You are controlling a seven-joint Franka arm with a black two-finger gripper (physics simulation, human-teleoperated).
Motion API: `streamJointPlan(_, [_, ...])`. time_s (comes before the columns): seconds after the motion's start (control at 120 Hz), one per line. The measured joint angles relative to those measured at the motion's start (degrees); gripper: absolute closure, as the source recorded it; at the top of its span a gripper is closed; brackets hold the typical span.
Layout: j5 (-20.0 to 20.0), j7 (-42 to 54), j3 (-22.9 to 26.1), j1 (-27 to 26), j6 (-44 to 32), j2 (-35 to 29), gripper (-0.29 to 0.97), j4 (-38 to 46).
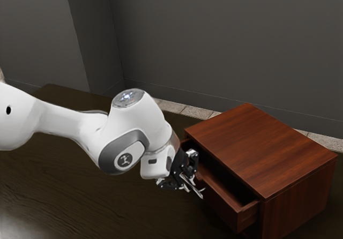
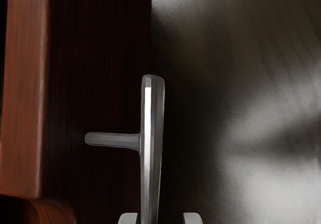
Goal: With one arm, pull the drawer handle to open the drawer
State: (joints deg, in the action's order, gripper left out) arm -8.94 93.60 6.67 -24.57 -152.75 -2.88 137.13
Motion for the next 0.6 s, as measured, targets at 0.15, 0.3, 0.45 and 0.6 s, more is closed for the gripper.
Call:
streamJointPlan(0.15, [0.06, 0.09, 0.01, 0.27, 0.21, -1.43, 0.67, 1.44])
streamJointPlan(0.3, [0.09, 0.19, 0.00, 0.83, 0.30, -2.79, 0.67, 2.86])
streamJointPlan(0.45, [0.09, 0.27, -0.01, 0.95, 0.38, -4.28, 0.66, 4.57])
streamJointPlan(0.6, [0.09, 0.33, -0.06, 0.99, 0.46, -6.24, 0.67, 6.58])
